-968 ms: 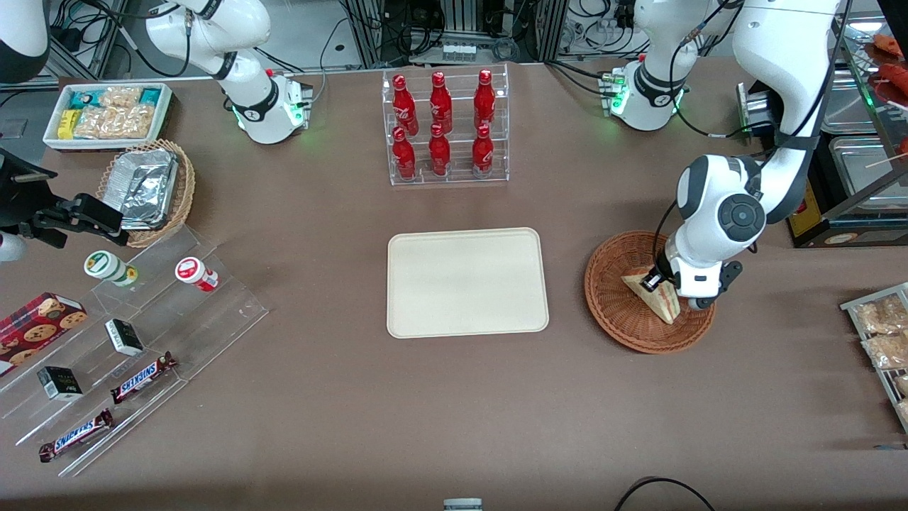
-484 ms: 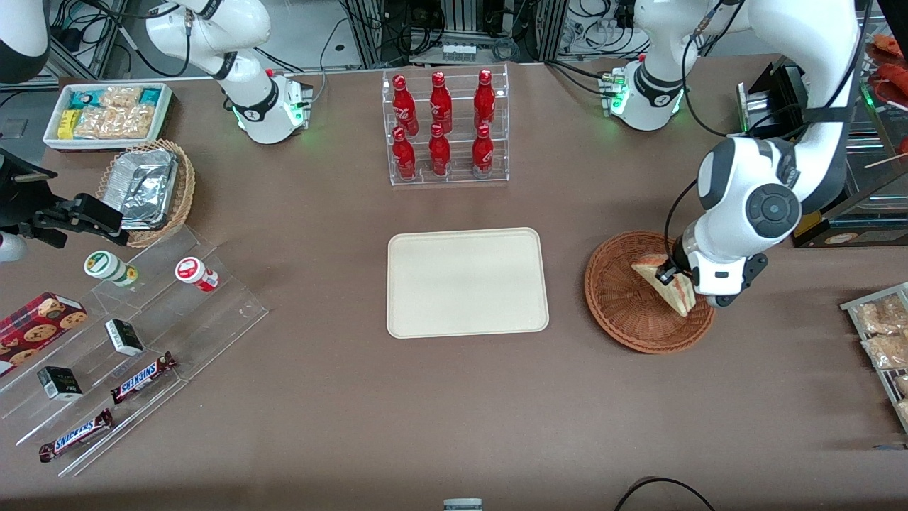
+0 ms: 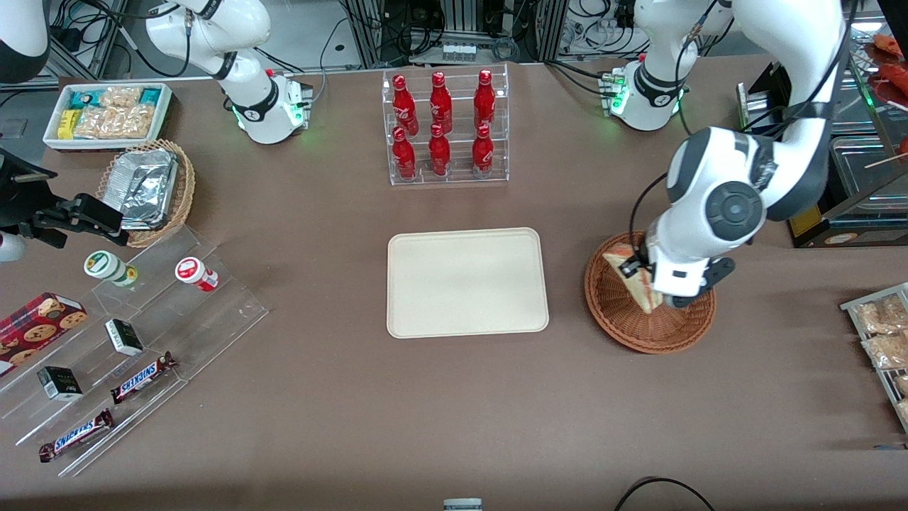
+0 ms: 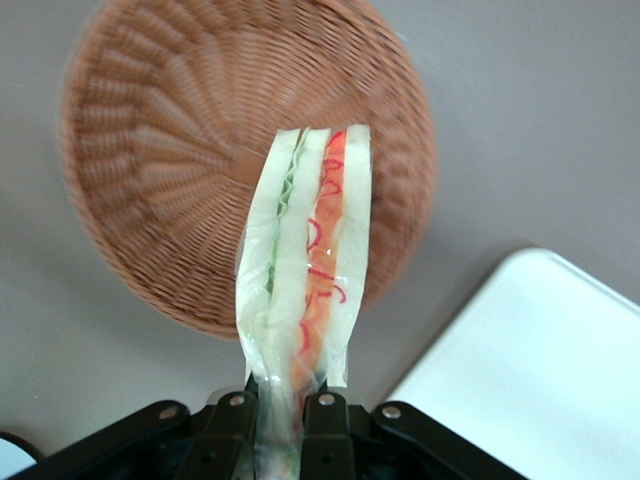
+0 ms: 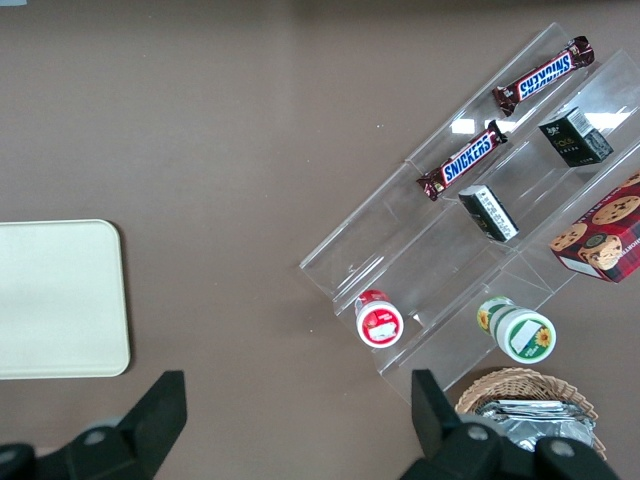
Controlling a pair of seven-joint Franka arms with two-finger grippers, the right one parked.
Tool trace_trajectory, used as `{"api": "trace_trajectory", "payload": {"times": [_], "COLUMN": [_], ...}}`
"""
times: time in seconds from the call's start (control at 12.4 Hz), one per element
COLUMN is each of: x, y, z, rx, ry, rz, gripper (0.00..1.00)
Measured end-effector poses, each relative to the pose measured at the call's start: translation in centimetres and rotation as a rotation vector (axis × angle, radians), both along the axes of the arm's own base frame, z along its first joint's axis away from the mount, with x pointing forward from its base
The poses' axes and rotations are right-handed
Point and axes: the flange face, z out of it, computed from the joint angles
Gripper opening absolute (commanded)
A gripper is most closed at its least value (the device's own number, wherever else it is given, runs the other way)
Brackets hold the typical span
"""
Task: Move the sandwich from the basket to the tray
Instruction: 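Lift the sandwich out of the basket with the left gripper, then carry the sandwich over the cream tray with the left gripper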
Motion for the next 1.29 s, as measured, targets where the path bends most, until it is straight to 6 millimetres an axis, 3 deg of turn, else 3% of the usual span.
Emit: {"api": "trace_trajectory", "payload": {"times": [0.48,0.89,1.29], "x": [-0.5,-2.8,-4.7], "y": [-11.3,-22.2,-29.0], "z": [-2.1,-4.1,-8.0], "rx": [0.024,0.002,0.008], "ry": [-0.037,-0.073,-0.079], "rz": [-0.19,-0.299,-0.307], "gripper": [0.14,0.12,0.11]}}
